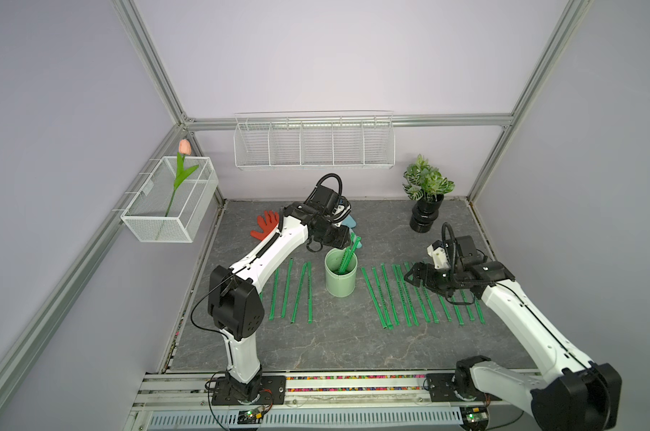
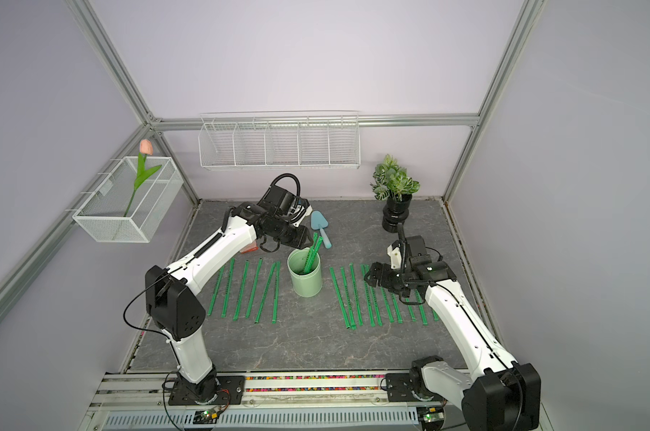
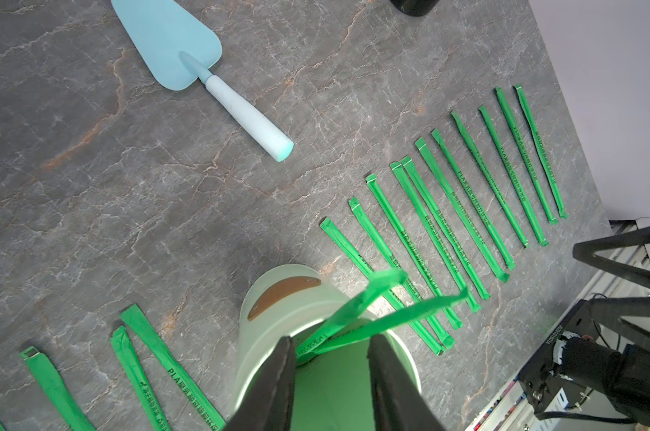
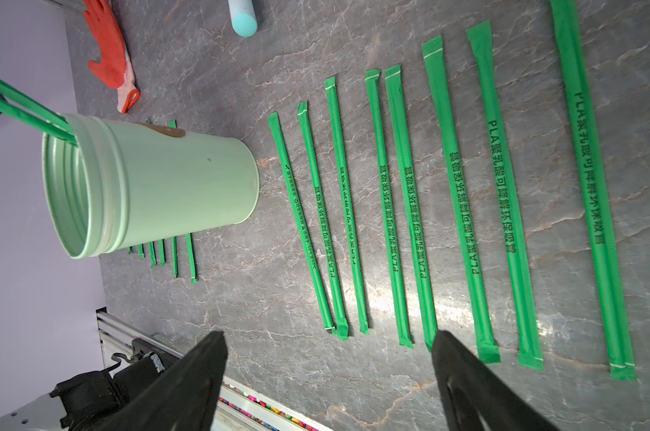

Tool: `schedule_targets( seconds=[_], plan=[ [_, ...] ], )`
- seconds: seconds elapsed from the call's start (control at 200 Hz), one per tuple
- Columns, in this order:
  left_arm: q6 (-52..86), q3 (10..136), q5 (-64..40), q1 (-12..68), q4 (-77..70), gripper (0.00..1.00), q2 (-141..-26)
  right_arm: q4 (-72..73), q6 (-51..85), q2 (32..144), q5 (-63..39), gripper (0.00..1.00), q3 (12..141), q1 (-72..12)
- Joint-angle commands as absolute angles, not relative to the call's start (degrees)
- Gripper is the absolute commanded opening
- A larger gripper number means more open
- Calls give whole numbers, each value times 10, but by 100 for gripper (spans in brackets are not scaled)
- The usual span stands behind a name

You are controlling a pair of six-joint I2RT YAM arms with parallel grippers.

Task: Take the straws out of the storage container
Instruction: Pick up the straw from the container.

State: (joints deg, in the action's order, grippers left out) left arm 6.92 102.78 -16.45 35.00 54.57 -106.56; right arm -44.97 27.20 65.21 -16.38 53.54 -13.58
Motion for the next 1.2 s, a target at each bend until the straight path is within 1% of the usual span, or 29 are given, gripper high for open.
schedule_targets(
  seconds=[0.0, 0.29, 0.45, 0.615, 0.655, 0.755, 0.785, 0.87, 0.95, 1.105, 1.195],
  plan=[
    [54, 1050, -162, 357, 564, 36, -1079, -449, 270, 655, -169, 89, 523, -133],
    [52, 1059, -158, 368, 572, 35, -1095, -447, 265, 657, -171, 89, 515, -129],
    [51, 1067, -152, 369, 578, 30, -1107, -446, 261, 658, -174, 89, 513, -127],
    [47, 1083, -146, 370, 587, 29, -1120, -441, 260, 659, -178, 89, 508, -125],
    [47, 1085, -145, 370, 587, 27, -1121, -440, 260, 659, -178, 89, 507, -125],
    [46, 1091, -141, 370, 590, 26, -1125, -441, 260, 660, -177, 89, 508, -124],
    [45, 1091, -141, 370, 592, 24, -1124, -440, 259, 660, -178, 89, 507, -124],
    [45, 1091, -139, 370, 594, 22, -1124, -439, 260, 660, -178, 89, 507, -123],
    [43, 1088, -137, 370, 595, 17, -1122, -437, 261, 661, -178, 89, 507, -123],
    [42, 1087, -134, 369, 597, 12, -1118, -435, 261, 663, -179, 89, 507, -122],
    [43, 1088, -131, 370, 600, 6, -1116, -435, 261, 665, -180, 89, 507, -121]
  ],
)
